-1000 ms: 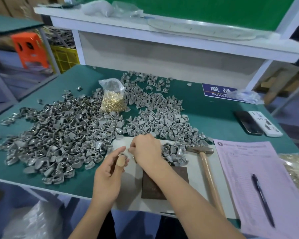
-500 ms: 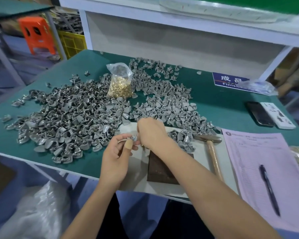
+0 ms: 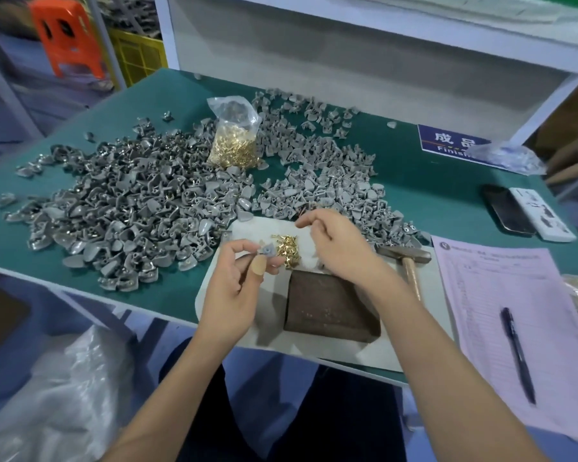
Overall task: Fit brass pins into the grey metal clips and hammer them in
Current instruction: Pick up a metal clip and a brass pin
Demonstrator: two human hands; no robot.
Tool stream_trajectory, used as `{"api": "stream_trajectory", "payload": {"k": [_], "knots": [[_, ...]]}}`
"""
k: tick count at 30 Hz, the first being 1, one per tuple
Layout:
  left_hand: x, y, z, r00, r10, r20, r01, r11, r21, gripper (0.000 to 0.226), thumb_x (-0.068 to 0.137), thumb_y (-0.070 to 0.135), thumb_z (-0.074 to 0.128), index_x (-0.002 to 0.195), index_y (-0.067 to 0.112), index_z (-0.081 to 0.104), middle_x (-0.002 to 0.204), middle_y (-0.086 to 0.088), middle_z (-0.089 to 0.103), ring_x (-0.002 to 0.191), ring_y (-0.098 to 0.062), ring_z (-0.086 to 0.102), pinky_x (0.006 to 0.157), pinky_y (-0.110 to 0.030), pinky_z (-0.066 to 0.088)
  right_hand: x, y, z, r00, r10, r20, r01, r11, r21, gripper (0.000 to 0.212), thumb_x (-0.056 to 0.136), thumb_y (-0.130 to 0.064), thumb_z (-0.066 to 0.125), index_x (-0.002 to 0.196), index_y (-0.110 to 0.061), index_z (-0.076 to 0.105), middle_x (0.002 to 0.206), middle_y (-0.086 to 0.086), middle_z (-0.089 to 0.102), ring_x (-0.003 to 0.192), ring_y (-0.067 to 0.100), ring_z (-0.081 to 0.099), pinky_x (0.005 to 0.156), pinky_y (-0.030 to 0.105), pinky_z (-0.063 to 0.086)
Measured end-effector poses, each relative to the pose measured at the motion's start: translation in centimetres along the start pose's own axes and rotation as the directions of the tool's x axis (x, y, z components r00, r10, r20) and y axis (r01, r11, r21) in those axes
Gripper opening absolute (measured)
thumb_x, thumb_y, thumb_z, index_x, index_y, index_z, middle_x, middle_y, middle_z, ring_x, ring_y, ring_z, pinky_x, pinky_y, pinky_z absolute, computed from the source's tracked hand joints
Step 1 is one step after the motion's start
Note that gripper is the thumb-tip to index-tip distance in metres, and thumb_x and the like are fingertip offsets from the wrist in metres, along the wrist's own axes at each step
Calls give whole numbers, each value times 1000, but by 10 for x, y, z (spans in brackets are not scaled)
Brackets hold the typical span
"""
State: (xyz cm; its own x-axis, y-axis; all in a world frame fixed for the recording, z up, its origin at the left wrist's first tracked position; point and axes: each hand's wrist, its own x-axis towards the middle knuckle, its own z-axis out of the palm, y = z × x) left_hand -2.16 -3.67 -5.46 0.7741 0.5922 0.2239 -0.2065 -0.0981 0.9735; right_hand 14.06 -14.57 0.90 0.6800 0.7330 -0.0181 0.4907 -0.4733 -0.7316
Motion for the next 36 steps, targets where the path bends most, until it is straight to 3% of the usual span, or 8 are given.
{"api": "stream_trajectory", "payload": {"k": [2, 5, 10, 18, 22, 25, 29, 36], "knots": [[-1, 1, 2, 1000, -9, 25, 9, 1000, 28, 6, 106, 33, 49, 111, 34, 46, 104, 6, 77, 101, -13, 70, 84, -13, 46, -10, 3, -6, 999, 32, 40, -36, 994, 100, 30, 111, -18, 36, 108, -23, 65, 76, 0, 58, 55, 10, 55, 53, 29, 48], [-4, 5, 6, 997, -23, 69, 17, 996, 87, 12, 102, 44, 52, 111, 35, 49, 105, 9, 75, 104, -14, 68, 87, -22, 49, -23, 2, -11, 998, 44, 47, -55, 964, 261, 28, 110, -16, 41, 101, -21, 68, 70, 2, 53, 53, 10, 50, 52, 22, 45], [-14, 16, 15, 983, 76, 166, -137, 909, 394, 5, 92, 37, 63, 96, 38, 62, 99, 16, 58, 99, -12, 56, 81, -13, 38, -53, 4, -17, 999, -16, -42, 29, 940, 341, 16, 101, -22, 64, 95, -24, 79, 60, -9, 60, 48, 3, 46, 45, 15, 37], [-16, 37, 33, 953, 91, 288, -264, 712, 651, 10, 85, 28, 73, 95, 29, 72, 96, 17, 53, 100, -2, 45, 82, -20, 38, -100, 19, -21, 993, -32, -112, 63, 956, 288, 23, 88, 1, 76, 97, -20, 81, 82, -2, 74, 45, 13, 60, 49, 19, 50], [-13, 41, 33, 944, 97, 316, -298, 661, 689, 10, 87, 29, 73, 97, 29, 74, 97, 14, 55, 101, -7, 46, 82, -27, 42, -105, 25, -24, 986, 42, -163, 14, 943, 332, 15, 86, -1, 78, 89, -15, 78, 70, 6, 73, 54, 15, 63, 49, 22, 51], [-12, 43, 37, 944, 86, 320, -297, 649, 701, 9, 89, 32, 72, 98, 31, 73, 96, 15, 56, 103, -8, 46, 80, -28, 43, -108, 27, -24, 987, 28, -161, 19, 959, 283, 14, 89, -3, 75, 91, -16, 80, 70, 2, 73, 57, 4, 62, 53, 18, 50], [-13, 45, 40, 945, 74, 319, -292, 627, 722, 8, 88, 30, 71, 96, 32, 73, 95, 13, 58, 103, -9, 46, 75, -28, 41, -112, 24, -20, 972, -101, -212, 107, 994, 15, 15, 87, -6, 78, 94, -19, 81, 84, -12, 76, 79, 0, 69, 85, -2, 37], [-13, 51, 42, 949, 42, 314, -273, 611, 743, 9, 90, 36, 68, 99, 35, 72, 96, 14, 58, 103, -10, 47, 76, -31, 43, -110, 18, -16, 932, -248, -265, 189, 955, -231, 12, 83, -11, 83, 85, -22, 79, 83, -8, 73, 80, -4, 62, 88, -11, 13]]}}
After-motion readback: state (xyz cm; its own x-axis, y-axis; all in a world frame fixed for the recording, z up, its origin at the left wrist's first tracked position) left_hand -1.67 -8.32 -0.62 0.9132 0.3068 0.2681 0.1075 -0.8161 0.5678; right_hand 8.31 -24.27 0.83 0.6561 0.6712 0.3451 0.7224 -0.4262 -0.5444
